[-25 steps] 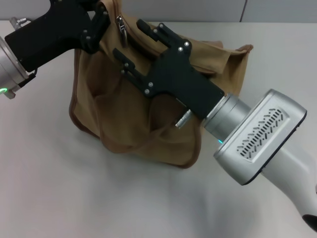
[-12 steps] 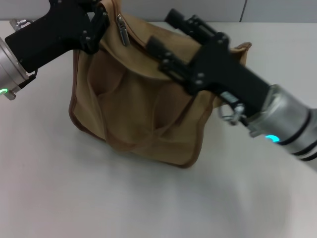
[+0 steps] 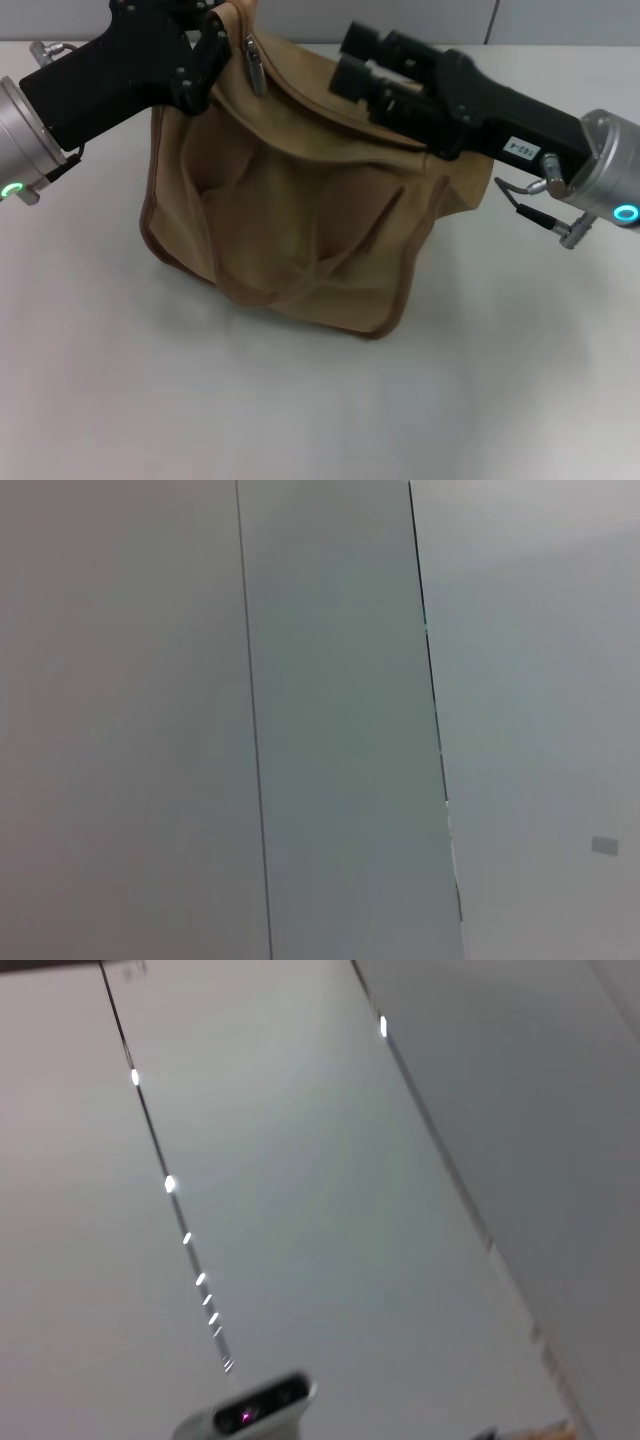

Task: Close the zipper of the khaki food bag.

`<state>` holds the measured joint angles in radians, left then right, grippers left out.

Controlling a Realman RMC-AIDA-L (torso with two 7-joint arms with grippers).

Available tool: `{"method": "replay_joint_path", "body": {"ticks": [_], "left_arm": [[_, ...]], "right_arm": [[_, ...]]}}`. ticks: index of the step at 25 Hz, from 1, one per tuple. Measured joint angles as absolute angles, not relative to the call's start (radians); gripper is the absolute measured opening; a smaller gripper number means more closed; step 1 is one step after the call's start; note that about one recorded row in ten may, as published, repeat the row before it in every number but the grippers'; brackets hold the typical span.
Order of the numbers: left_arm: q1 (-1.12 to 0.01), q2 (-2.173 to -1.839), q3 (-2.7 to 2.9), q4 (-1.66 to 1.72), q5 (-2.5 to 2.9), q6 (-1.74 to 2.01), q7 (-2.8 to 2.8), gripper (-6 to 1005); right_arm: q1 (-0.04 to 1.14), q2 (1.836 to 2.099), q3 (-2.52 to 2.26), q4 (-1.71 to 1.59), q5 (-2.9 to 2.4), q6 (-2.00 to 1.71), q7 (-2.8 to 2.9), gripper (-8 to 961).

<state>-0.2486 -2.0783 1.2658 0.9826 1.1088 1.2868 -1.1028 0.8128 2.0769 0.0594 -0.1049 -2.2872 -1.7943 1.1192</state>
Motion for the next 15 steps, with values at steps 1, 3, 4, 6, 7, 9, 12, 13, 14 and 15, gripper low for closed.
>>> {"method": "replay_joint_path", "body": {"ticks": [1,3,4,6,7,9,12,13,14,15], "left_arm": [[-0.249,-2.078,1.269,0.983,1.106,1.286,-1.103,85],[-0.25,-2.079,1.273,0.985,1.098,1.283,-1.103,86],[-0.25,-2.079,1.273,0.985,1.098,1.283,-1.103,87],[-0.251,-2.079,1.274,0.986,1.094,1.283,-1.103,88],[-0.252,-2.079,1.274,0.986,1.09,1.282,-1.103,88],[-0.252,-2.079,1.273,0.987,1.083,1.282,-1.103,89],[-0.252,-2.079,1.273,0.988,1.077,1.282,-1.103,91],[-0.253,-2.079,1.274,0.988,1.076,1.282,-1.103,92],[-0.253,-2.079,1.274,0.988,1.076,1.282,-1.103,92],[-0.254,-2.079,1.274,0.988,1.076,1.282,-1.103,93]], "right_arm": [[0.823,2.077,0.039,-0.118,-2.287,-1.793,1.157,655],[0.842,2.077,-0.002,-0.139,-2.283,-1.792,1.22,655],[0.842,2.077,-0.002,-0.139,-2.283,-1.792,1.22,655],[0.849,2.078,-0.01,-0.147,-2.282,-1.778,1.245,655],[0.851,2.079,-0.01,-0.149,-2.282,-1.768,1.255,655],[0.856,2.079,-0.011,-0.15,-2.284,-1.739,1.27,655],[0.869,2.079,-0.024,-0.151,-2.285,-1.692,1.287,655],[0.875,2.08,-0.032,-0.151,-2.285,-1.677,1.294,655],[0.881,2.08,-0.042,-0.151,-2.284,-1.661,1.299,655],[0.887,2.081,-0.05,-0.15,-2.283,-1.649,1.302,655]]}}
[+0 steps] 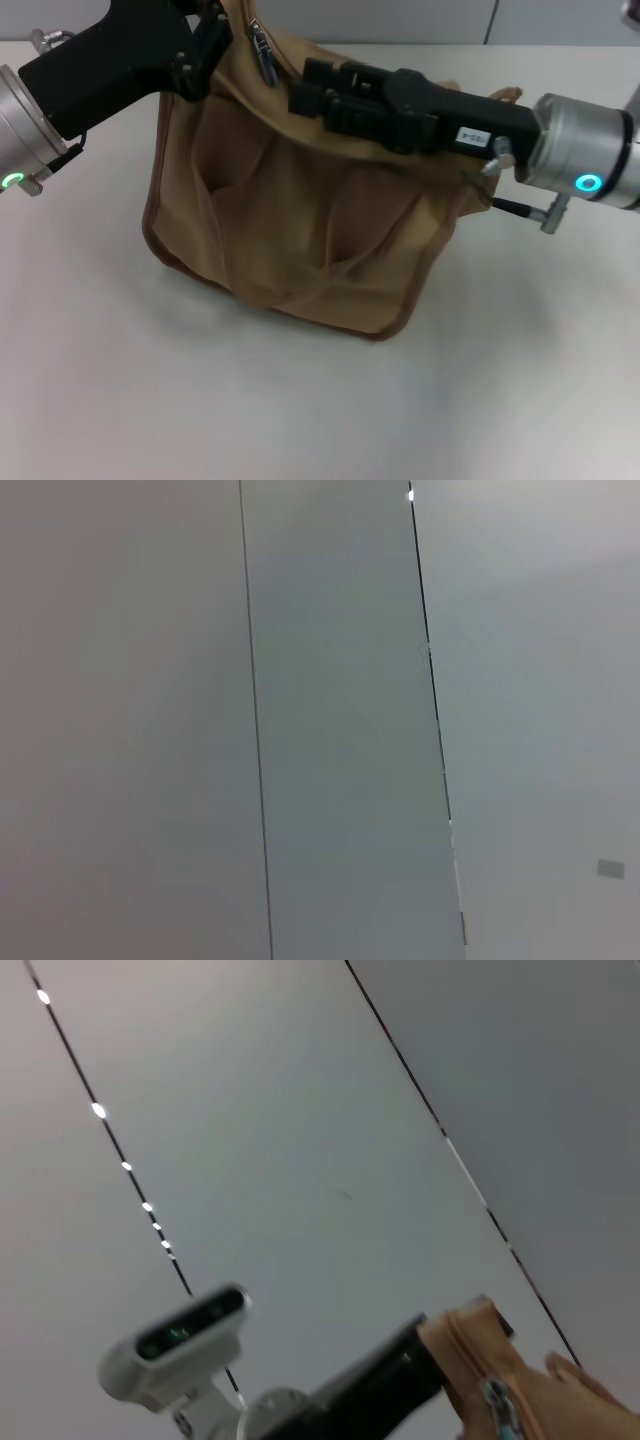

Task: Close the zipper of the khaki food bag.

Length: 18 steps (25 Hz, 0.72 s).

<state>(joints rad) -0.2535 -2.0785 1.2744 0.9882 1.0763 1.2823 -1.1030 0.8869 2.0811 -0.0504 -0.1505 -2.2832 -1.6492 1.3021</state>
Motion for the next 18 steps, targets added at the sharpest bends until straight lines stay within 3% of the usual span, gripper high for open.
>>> {"method": "replay_joint_path", "body": {"ticks": [18], "left_arm": [[-0.279,-2.079,1.293,0.984,1.076,1.269,-1.099,102]], "right_arm": [[0.949,2.087,-0.066,-0.12,-2.284,-1.522,1.287,654]]}}
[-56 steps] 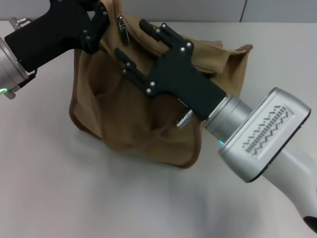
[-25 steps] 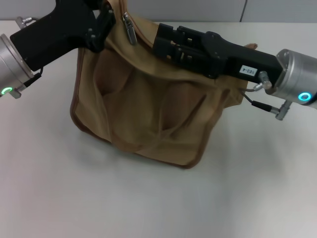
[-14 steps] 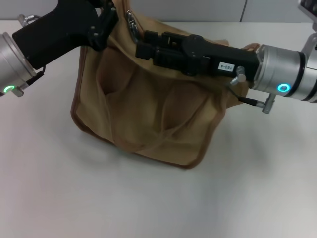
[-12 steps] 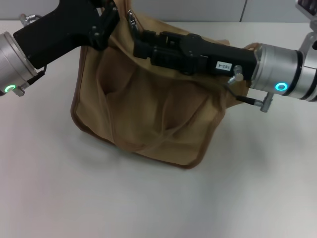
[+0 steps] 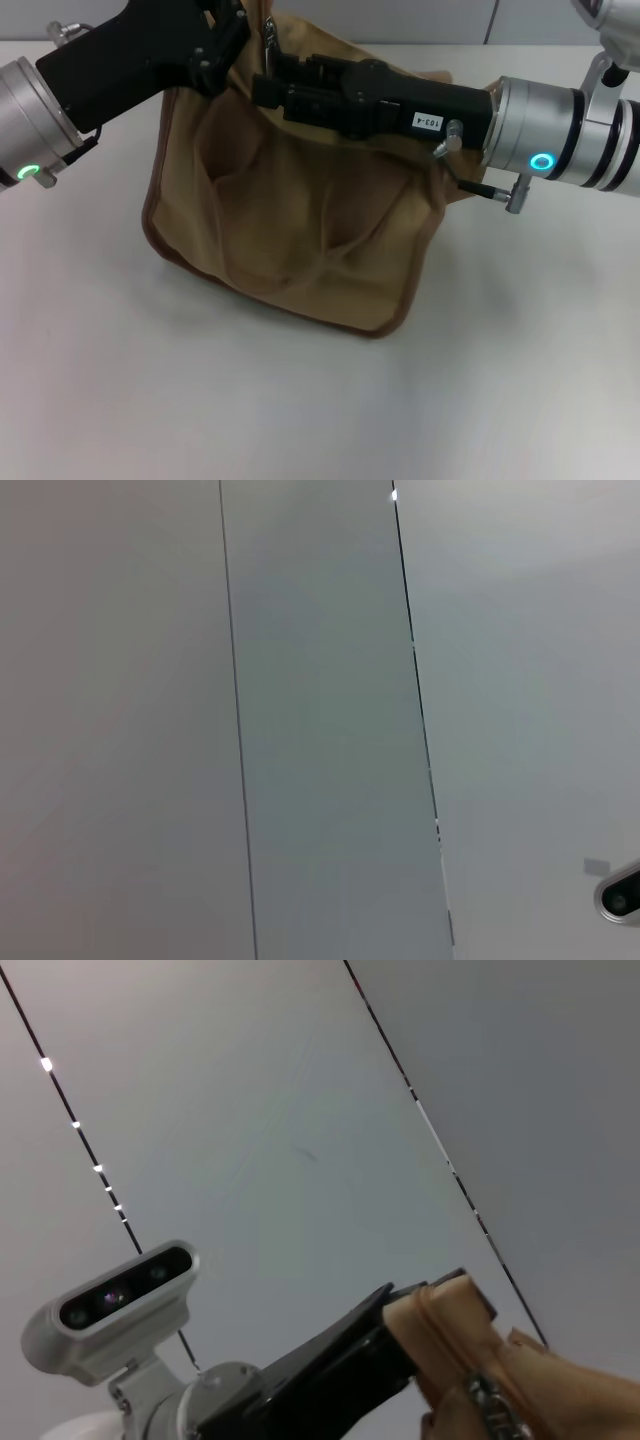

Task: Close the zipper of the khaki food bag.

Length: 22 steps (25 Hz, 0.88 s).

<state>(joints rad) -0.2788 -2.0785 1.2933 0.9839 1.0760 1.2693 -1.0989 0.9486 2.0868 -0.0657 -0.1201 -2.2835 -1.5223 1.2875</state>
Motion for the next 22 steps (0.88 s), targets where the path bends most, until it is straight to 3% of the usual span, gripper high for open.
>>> {"method": "replay_joint_path", "body": {"ticks": [22], "left_arm": [[-0.283,-2.079,1.299,0.98,1.074,1.249,-1.092,114]], "right_arm": [[0.951,2.087,-0.056,-0.108,-2.263,-1.555,1.253,654]]}}
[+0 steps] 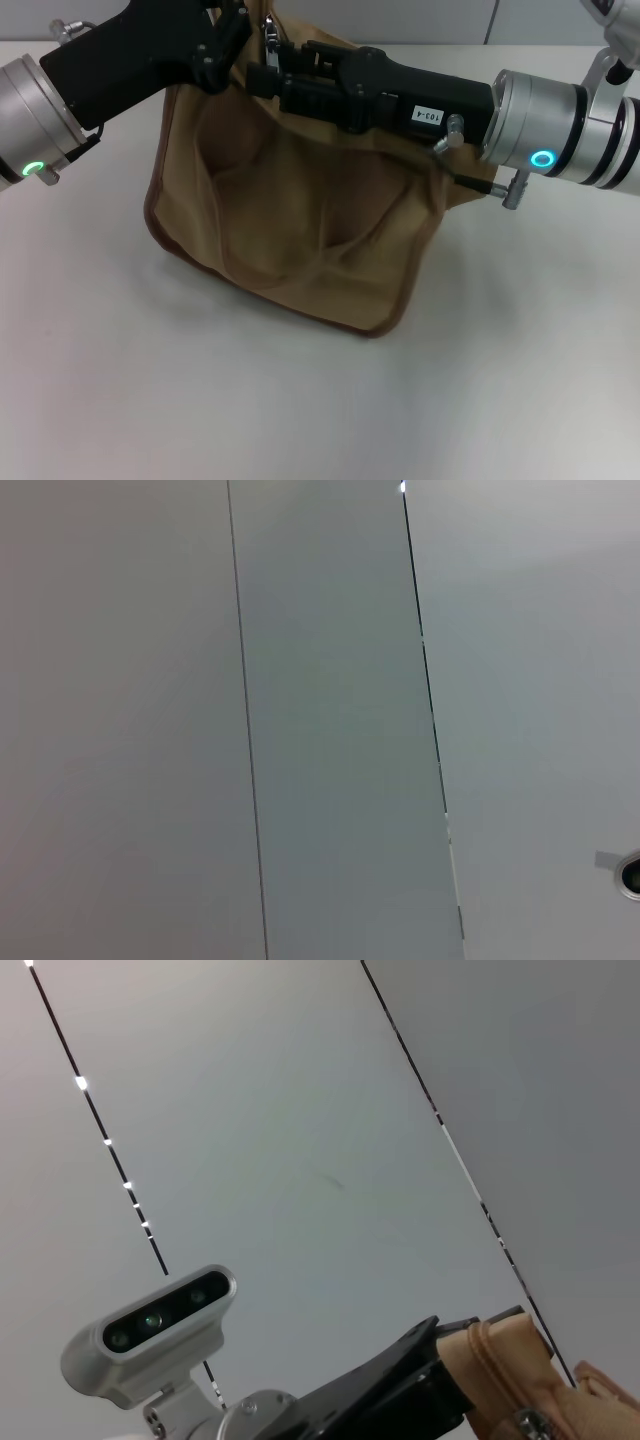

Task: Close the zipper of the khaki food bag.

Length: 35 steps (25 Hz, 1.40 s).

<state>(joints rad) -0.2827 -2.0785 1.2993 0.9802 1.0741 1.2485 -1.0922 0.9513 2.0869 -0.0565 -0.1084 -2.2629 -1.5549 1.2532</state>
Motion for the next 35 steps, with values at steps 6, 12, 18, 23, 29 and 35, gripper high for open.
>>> {"method": "replay_joint_path", "body": {"ticks": [6,12,18,23,29,35], "left_arm": [[-0.286,-2.078,1.301,0.976,1.074,1.248,-1.092,118],[-0.286,-2.079,1.304,0.973,1.074,1.249,-1.092,121],[-0.285,-2.079,1.304,0.973,1.074,1.249,-1.097,124],[-0.285,-2.079,1.304,0.972,1.074,1.25,-1.097,127],[-0.286,-2.079,1.304,0.972,1.074,1.25,-1.094,130],[-0.279,-2.079,1.299,0.969,1.062,1.25,-1.093,133]], "right_arm": [[0.964,2.087,-0.059,-0.095,-2.262,-1.503,1.214,562],[0.95,2.088,-0.058,-0.074,-2.224,-1.505,1.162,322],[0.949,2.088,-0.052,-0.074,-2.217,-1.5,1.162,46],[0.948,2.088,-0.058,-0.074,-2.212,-1.497,1.162,28],[0.938,2.088,-0.063,-0.074,-2.212,-1.499,1.162,6],[0.892,2.086,-0.052,-0.081,-2.21,-1.536,1.141,2]]}}
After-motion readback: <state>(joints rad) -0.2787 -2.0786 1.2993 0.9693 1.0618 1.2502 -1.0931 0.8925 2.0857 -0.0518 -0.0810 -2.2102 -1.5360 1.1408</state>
